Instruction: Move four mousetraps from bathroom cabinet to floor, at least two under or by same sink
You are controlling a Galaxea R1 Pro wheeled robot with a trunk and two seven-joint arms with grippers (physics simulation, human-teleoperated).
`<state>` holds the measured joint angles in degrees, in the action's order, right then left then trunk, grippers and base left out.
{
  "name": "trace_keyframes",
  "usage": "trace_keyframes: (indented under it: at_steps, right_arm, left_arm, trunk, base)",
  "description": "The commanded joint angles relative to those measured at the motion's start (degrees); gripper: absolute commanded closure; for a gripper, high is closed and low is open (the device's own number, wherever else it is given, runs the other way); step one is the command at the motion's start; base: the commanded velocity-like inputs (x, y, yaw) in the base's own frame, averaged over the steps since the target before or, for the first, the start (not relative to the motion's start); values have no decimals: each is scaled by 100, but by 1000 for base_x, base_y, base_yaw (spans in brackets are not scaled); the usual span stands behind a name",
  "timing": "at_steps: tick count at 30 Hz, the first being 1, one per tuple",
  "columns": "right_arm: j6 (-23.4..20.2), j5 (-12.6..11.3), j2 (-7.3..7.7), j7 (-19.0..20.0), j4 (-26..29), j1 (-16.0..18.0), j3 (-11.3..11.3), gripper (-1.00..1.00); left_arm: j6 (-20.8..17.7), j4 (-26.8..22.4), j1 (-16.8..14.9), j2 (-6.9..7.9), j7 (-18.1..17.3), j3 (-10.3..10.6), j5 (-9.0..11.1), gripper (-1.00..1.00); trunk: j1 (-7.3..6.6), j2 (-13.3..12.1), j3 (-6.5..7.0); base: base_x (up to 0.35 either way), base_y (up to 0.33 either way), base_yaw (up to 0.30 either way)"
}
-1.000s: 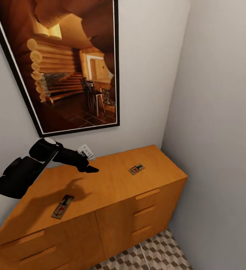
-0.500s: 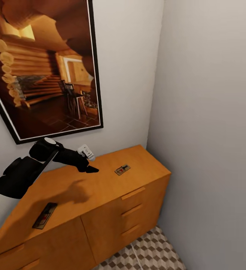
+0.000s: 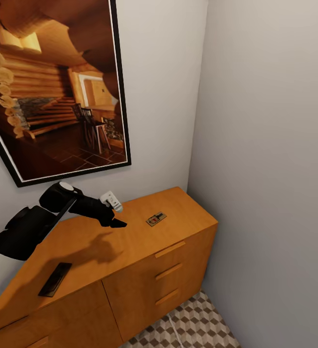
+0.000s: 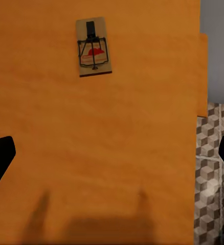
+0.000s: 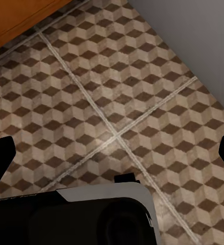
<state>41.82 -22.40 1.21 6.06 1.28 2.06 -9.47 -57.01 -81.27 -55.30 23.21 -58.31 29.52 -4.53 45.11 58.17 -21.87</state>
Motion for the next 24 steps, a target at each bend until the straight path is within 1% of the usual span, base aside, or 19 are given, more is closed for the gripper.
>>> trace_keyframes:
  at_steps: [1, 4, 9, 18, 24]
  right_arm:
    - [15, -63, 1, 50, -5, 4, -22, -100]
    - [12, -65, -30, 53, -5, 3, -21, -100]
    - [11, -70, -94, 53, -5, 0, -17, -100]
    - [5, -70, -130, 42, -5, 0, -19, -100]
    - [-6, -64, -137, 37, -5, -3, -20, -100]
  left_arm:
    - [-29, -5, -7, 1, -49, 3, -48, -100]
    - [-25, -3, 22, -5, -44, 24, -57, -100]
    - [-21, 28, 119, -8, -36, 128, -69, -100]
    - [-13, 273, 156, -24, -40, 270, -74, -100]
    - [-15, 277, 159, -72, -38, 354, -85, -100]
  trunk:
    - [0, 5, -7]
    - [0, 5, -7]
    - [0, 5, -7]
    - [0, 5, -7]
    - [0, 5, -7]
  base:
    - [0, 0, 0]
    - [0, 0, 0]
    - [0, 0, 0]
    - [0, 0, 0]
    - [0, 0, 0]
